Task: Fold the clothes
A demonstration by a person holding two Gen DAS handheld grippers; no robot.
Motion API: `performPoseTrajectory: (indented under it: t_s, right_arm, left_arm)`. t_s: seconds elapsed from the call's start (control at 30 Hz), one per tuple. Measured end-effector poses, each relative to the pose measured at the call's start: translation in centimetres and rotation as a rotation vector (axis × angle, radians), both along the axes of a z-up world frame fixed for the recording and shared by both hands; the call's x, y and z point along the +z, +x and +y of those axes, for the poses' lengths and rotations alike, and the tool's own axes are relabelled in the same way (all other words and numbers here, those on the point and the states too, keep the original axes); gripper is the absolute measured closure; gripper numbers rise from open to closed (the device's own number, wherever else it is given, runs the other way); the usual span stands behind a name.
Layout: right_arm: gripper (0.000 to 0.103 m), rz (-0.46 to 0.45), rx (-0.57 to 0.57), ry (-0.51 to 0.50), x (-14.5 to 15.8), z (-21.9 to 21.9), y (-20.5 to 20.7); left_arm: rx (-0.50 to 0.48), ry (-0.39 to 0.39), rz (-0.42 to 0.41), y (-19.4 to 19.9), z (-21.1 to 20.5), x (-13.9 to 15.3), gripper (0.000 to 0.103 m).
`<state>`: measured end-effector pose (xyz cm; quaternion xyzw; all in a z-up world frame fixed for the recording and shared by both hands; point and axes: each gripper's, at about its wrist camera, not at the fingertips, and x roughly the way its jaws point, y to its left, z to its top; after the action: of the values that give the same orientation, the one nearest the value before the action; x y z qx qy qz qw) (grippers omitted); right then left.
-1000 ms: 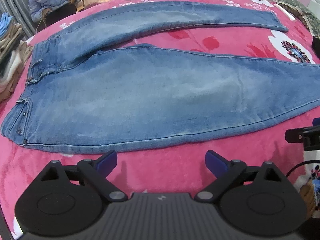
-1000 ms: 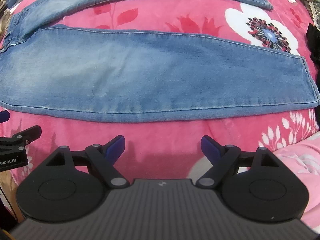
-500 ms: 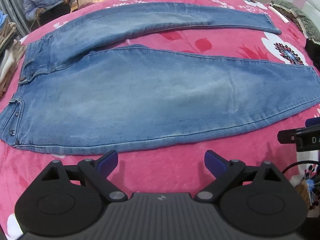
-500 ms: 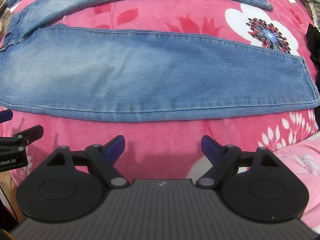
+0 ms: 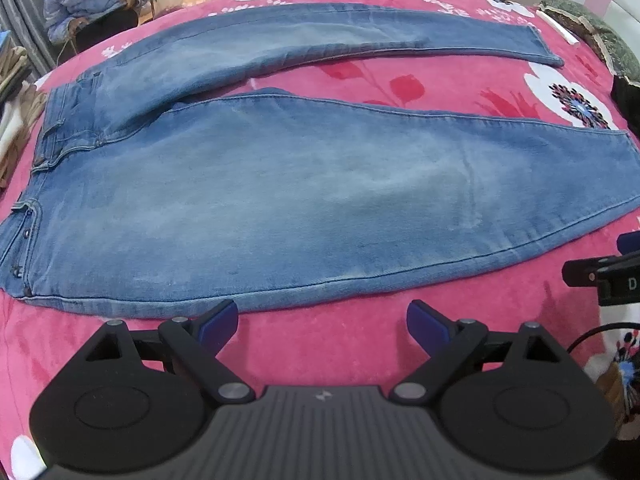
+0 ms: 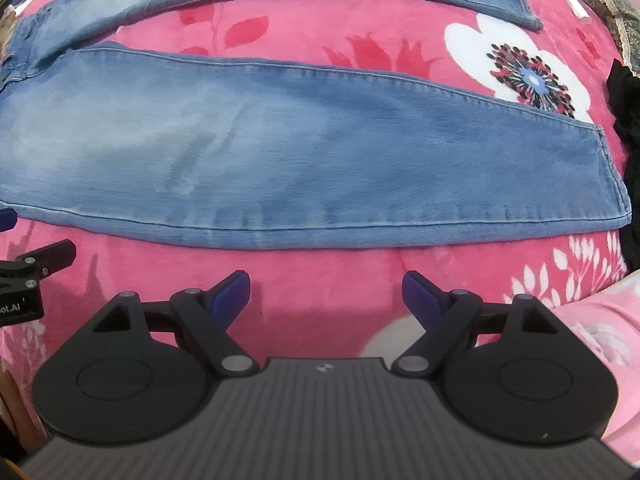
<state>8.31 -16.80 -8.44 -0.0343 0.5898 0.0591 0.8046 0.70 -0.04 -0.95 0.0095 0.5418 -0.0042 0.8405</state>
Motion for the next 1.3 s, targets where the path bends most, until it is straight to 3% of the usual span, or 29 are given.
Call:
performPoseTrajectory:
  t_s: [0.37,0.5,0.63,0.83,0.97,1.03,1.13,1.3]
  right_arm:
    - [0.02,0.011,-0.008,-0.01,-0.8,-0.6,0.6]
    - [0.02,-0.033,-0.009,0.038,0.1,-1.4,0.7]
    - [0.02,-0.038,-0.072,0.236,1.3,-3.6,1.8]
    - [0.02,0.139,-0.315,0.584,-0.7,-7.2,3.6]
    - [0.02,0.273,-0.465,0.757,-4.1,-8.0,3.4]
    - [0.02,0.31,-0.544,0.818,-5.7,-8.3,3.1]
    - [0.02,0.323,-0.653,0.891,-7.1,-8.6,2.8]
    - [0.022,0.283,-0.72,0.927,-6.9,-9.1,3.2]
  left_arm:
    - [-0.02,-0.014,0.0,1.1,-0.1,-0.9,0.011]
    - [-0.048,-0.019,-0.017,1.6,-0.1,-1.0,0.007]
    - [-0.065,-0.077,-0.017,1.8,1.0,-1.1,0.007]
    - [-0.059,-0.174,-0.017,1.1,4.5,-0.9,0.007]
    - [0.014,-0.185,-0.028,-0.1,8.4,-0.6,0.007]
    - [0.1,-0.19,-0.038,-0.7,10.7,-0.5,0.007]
    - [0.255,-0.214,-0.053,-1.3,14.0,-0.4,0.012]
    - [0.454,-0.255,-0.084,-2.0,18.1,-0.9,0.026]
